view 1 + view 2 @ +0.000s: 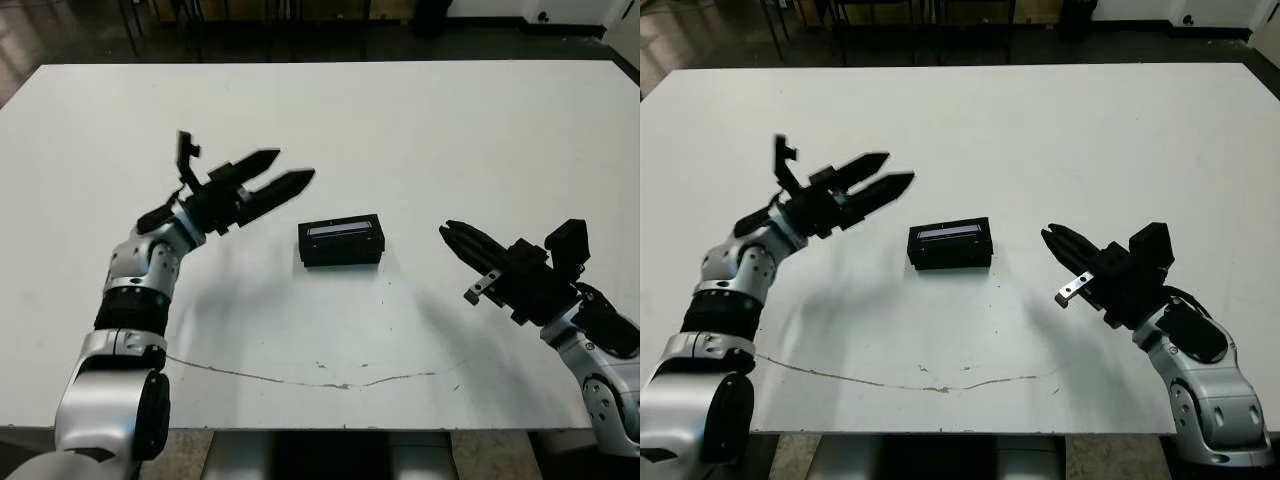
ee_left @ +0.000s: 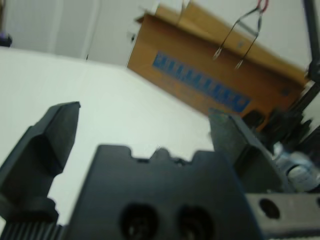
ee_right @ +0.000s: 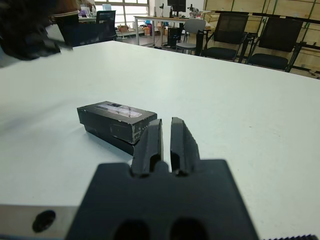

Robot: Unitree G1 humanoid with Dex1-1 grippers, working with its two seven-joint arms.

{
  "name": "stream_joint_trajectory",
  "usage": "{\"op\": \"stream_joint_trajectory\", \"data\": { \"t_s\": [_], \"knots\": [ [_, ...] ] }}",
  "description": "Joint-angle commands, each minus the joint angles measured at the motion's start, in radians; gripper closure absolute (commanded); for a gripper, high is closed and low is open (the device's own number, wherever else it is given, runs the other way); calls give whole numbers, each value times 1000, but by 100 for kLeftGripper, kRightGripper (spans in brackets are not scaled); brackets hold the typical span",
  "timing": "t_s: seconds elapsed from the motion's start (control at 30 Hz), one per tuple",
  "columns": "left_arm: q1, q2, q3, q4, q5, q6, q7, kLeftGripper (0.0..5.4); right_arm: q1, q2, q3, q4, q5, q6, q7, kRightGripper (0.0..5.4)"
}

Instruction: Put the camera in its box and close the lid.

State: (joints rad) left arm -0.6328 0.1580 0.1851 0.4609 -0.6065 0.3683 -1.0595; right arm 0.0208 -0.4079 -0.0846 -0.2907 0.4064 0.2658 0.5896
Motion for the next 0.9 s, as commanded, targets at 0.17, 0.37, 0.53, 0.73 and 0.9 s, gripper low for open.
{"op": "stream_joint_trajectory", "data": {
  "t_s": [0.17,0.37,0.53,0.73,0.9],
  "knots": [
    [194,-125,-68,-487,65,241,574,85,3,3,6,18,-12,-11,-3,540],
    [345,-219,-283,-675,262,217,833,225,5,1,1,20,-2,-8,-1,540],
    [394,-240,-408,-683,354,277,920,348,8,-1,-1,18,-7,-17,0,540],
    [424,-273,-492,-621,391,318,949,483,10,1,4,29,-13,-28,4,540],
    [425,-269,-546,-568,440,344,957,538,15,5,12,30,-25,-22,-5,540]
  ]
}}
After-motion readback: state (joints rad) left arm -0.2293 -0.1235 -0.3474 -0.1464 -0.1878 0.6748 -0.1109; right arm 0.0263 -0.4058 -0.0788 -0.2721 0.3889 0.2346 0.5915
